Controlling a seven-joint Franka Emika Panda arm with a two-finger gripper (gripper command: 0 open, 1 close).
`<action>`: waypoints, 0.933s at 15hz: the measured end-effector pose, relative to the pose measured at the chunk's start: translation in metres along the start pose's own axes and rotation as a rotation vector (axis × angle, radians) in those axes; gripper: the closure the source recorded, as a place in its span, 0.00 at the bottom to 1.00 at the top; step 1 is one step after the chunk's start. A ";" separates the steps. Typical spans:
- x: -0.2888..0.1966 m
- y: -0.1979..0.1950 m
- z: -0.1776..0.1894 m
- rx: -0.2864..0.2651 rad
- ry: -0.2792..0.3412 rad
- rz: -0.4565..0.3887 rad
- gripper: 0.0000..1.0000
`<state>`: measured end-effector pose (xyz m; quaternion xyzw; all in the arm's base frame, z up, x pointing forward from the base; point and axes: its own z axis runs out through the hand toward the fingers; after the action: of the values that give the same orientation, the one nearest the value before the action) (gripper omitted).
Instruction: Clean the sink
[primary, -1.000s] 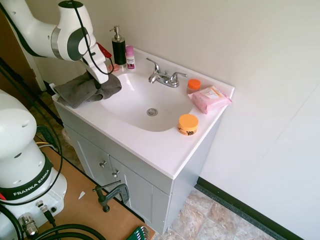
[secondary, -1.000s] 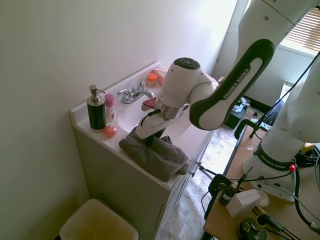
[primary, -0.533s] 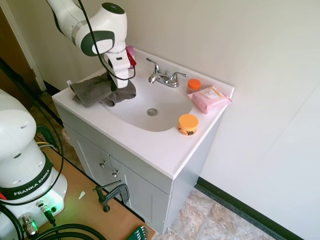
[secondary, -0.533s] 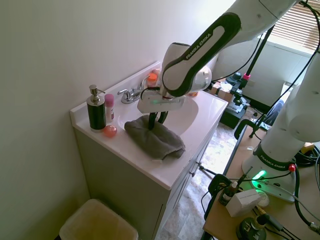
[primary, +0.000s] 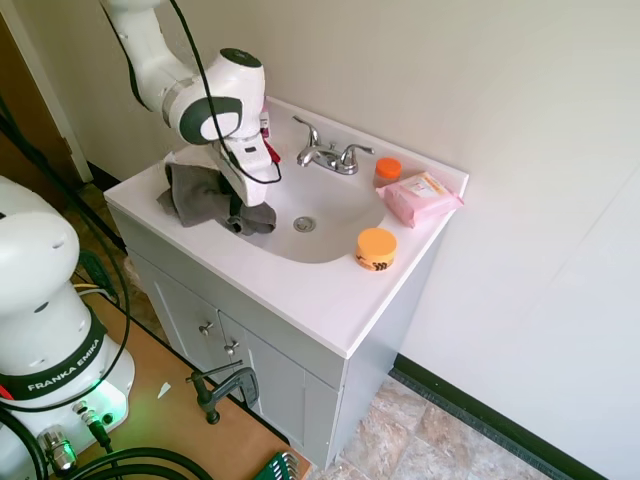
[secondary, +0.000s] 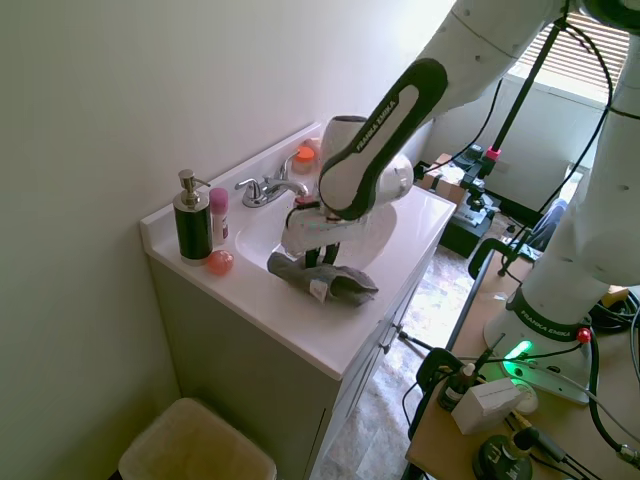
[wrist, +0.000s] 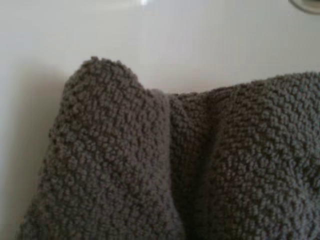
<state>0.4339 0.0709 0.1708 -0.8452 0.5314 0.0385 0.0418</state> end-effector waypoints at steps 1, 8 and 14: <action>0.005 0.002 0.003 -0.015 0.043 -0.026 1.00; 0.066 0.023 -0.006 -0.070 0.224 -0.117 1.00; 0.120 0.029 -0.025 -0.085 0.363 -0.169 1.00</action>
<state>0.4603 -0.0517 0.1812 -0.8809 0.4553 -0.0957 -0.0870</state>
